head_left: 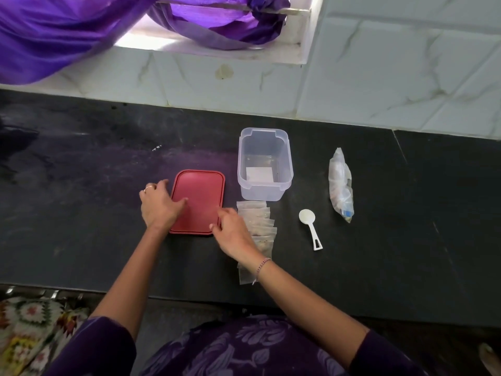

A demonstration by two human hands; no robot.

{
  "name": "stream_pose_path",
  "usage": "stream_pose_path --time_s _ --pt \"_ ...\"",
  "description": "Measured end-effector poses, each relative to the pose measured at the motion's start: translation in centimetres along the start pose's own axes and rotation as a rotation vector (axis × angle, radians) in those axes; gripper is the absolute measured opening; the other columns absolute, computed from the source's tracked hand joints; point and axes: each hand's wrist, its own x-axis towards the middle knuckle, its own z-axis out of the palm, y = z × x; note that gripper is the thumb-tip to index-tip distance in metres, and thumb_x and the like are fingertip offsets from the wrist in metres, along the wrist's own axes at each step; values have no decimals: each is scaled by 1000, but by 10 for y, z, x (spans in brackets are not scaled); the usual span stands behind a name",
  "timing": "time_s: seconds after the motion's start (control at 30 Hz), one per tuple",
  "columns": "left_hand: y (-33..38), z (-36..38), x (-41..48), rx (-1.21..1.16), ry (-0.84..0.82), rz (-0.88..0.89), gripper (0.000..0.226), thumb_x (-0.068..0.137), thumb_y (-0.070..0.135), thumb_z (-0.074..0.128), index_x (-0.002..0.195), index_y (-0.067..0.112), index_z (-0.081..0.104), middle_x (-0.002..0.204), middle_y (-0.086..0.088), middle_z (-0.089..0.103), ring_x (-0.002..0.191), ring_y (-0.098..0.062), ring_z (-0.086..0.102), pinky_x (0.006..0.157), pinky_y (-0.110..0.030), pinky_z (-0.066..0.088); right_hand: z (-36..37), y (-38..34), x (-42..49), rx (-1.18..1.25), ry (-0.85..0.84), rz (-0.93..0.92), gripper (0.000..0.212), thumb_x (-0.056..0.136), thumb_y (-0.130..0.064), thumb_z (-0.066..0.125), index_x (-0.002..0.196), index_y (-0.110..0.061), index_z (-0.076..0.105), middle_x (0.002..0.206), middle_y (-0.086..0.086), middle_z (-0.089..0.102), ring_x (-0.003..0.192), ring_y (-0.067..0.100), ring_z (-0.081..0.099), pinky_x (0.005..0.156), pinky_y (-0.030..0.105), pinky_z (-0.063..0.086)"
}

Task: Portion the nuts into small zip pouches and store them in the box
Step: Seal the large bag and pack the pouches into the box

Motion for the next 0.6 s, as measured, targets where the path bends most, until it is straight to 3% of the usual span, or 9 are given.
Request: stream_pose_path --time_s 0.1,0.17,0.23,0.4,0.5,0.6 --pt "19 1 -25 -190 65 204 33 80 26 77 108 13 66 107 -10 61 105 -28 56 84 -40 49 -28 15 -2 96 166 -24 32 92 -16 59 123 -12 61 118 6 58 109 17 57 101 30 43" --pt "32 3 -46 -257 -50 296 16 80 28 77 87 16 69 85 -1 66 81 -19 62 73 -34 51 -42 36 -7 116 268 -2 17 87 -18 67 104 -15 68 103 0 59 93 12 60 89 30 51" --pt "45 5 -64 -249 -221 334 19 80 35 77 76 20 67 73 6 66 69 -11 61 67 -28 52 -51 57 -16 69 314 35 10 82 -22 73 88 -19 66 92 -4 56 82 10 58 79 27 52" --pt "58 10 -84 -190 -475 349 26 71 45 81 70 23 66 66 9 66 62 -2 60 55 -13 44 -49 88 -37 -20 226 74 19 72 -32 80 78 -22 65 83 -8 54 69 3 54 65 13 46" --pt "57 14 -89 -175 -563 347 21 70 33 85 74 20 69 64 8 67 56 -1 61 56 -17 50 -45 95 -40 -36 202 71 18 72 -28 81 80 -20 68 81 -10 53 65 0 52 64 10 44" --pt "56 18 -94 -191 -580 337 14 74 20 84 77 18 71 69 5 70 63 -7 66 63 -24 55 -47 99 -39 -28 168 75 14 72 -22 81 80 -19 70 79 -7 58 61 0 50 63 11 42"
